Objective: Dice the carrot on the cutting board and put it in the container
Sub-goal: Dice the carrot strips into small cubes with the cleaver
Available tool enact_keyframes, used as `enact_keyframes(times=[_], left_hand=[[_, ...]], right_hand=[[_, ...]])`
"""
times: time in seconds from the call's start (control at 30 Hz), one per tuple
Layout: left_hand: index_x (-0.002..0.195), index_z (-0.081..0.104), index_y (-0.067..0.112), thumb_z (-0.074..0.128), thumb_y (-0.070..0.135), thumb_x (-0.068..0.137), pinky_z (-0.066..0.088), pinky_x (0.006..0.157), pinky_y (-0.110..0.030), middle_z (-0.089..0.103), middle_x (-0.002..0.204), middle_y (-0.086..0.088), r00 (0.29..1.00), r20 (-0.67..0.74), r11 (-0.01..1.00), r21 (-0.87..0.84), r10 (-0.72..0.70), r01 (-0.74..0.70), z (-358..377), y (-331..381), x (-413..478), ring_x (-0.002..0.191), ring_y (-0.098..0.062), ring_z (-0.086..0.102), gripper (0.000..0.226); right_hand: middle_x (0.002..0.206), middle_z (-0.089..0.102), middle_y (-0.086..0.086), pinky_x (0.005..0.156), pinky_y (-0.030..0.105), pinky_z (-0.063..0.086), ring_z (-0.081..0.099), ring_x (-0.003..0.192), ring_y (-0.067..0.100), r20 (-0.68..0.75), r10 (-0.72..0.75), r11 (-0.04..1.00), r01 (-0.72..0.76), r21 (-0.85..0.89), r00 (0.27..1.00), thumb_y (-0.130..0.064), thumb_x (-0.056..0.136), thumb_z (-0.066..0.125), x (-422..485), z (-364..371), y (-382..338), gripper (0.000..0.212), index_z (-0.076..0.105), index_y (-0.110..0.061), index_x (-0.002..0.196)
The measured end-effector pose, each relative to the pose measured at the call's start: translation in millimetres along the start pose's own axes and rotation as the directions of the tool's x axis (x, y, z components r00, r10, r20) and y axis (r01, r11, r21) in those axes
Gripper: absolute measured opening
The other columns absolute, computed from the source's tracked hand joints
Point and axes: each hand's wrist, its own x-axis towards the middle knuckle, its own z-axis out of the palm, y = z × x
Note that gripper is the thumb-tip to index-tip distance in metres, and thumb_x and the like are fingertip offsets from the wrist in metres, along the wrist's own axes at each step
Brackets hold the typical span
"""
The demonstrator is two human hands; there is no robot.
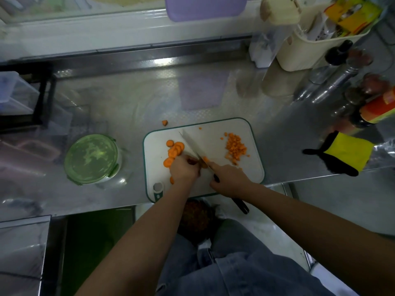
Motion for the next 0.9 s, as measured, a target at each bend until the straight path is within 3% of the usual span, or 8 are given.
enact_keyframes(times=[0.13,0.2,0.27,0.37,0.5,0.57,0.77,0.9], left_hand=[[0.077,0.073,0.01,0.067,0.022,0.082,0.04,0.056,-0.023,0.071,0.072,-0.006,1.0,0.011,1.0,-0.007,0.002,-0.002,1,-1,0,0.069,-0.02,0.064,0.014],[0.075,0.074,0.01,0.067,0.023,0.081,0.04,0.056,-0.023,0.072,0.073,-0.007,1.0,0.011,1.0,0.01,0.01,-0.01,1,-2,0,0.071,-0.021,0.066,0.016],[0.076,0.074,0.011,0.068,0.026,0.081,0.042,0.058,-0.023,0.073,0.077,-0.006,1.0,0.01,0.999,0.029,0.022,-0.022,2,-3,0,0.075,-0.023,0.067,0.017],[0.082,0.075,0.013,0.067,0.026,0.083,0.042,0.06,-0.023,0.073,0.084,-0.007,0.998,0.011,0.994,0.09,0.063,-0.064,0,-2,0,0.08,-0.023,0.066,0.016],[0.095,0.073,0.012,0.066,0.022,0.086,0.041,0.065,-0.023,0.072,0.094,-0.006,0.986,-0.007,0.977,0.136,0.169,-0.167,-3,-3,-2,0.089,-0.023,0.065,0.016],[0.098,0.07,0.011,0.065,0.019,0.086,0.043,0.068,-0.025,0.07,0.097,-0.008,0.967,-0.041,0.958,0.151,0.252,-0.244,-5,-5,-1,0.092,-0.024,0.064,0.016],[0.123,0.06,0.018,0.07,0.012,0.073,0.042,0.084,-0.033,0.049,0.122,-0.01,0.768,0.173,0.662,0.413,0.617,-0.625,-6,0,6,0.108,-0.027,0.049,0.052],[0.117,0.065,0.021,0.069,0.014,0.071,0.036,0.091,-0.035,0.05,0.128,-0.009,0.599,0.409,0.408,0.465,0.688,-0.786,0,13,10,0.118,-0.028,0.045,0.047]], right_hand=[[0.08,0.056,0.01,0.056,0.031,0.039,0.05,0.07,0.023,-0.013,0.001,1.0,-0.001,0.001,1.0,-0.023,0.092,0.05,1,-2,2,0.074,0.006,-0.028,0.151],[0.077,0.051,0.009,0.064,0.036,0.043,0.05,0.073,0.024,-0.061,0.023,0.996,-0.018,0.082,0.998,-0.022,0.091,0.052,1,-2,6,0.06,0.03,-0.019,0.147],[0.078,0.051,0.012,0.066,0.038,0.042,0.05,0.074,0.027,-0.103,0.041,0.974,-0.017,0.228,0.994,-0.019,0.089,0.055,3,-2,12,0.027,0.056,-0.009,0.114],[0.075,0.054,0.014,0.062,0.034,0.035,0.049,0.069,0.028,-0.143,0.027,0.929,0.028,0.369,0.989,-0.015,0.088,0.056,1,-2,18,0.007,0.055,-0.008,0.086],[0.072,0.054,0.009,0.049,0.031,0.046,0.052,0.054,0.018,-0.174,0.133,0.814,-0.007,0.581,0.976,-0.004,0.086,0.053,-5,-12,18,0.013,0.059,-0.009,0.096],[0.065,0.049,0.005,0.043,0.026,0.047,0.047,0.044,0.011,-0.21,0.218,0.764,-0.032,0.645,0.953,-0.002,0.086,0.051,-7,-17,20,0.015,0.055,-0.016,0.086],[0.063,0.047,0.011,0.047,0.033,0.049,0.046,0.049,0.021,-0.268,0.346,0.708,-0.062,0.703,0.899,-0.003,0.088,0.049,-16,-25,30,0.02,0.046,-0.019,0.076],[0.066,0.043,0.016,0.053,0.043,0.051,0.044,0.055,0.026,-0.244,0.347,0.704,-0.08,0.706,0.906,-0.002,0.087,0.047,-22,-22,36,0.004,0.049,0.001,0.086]])
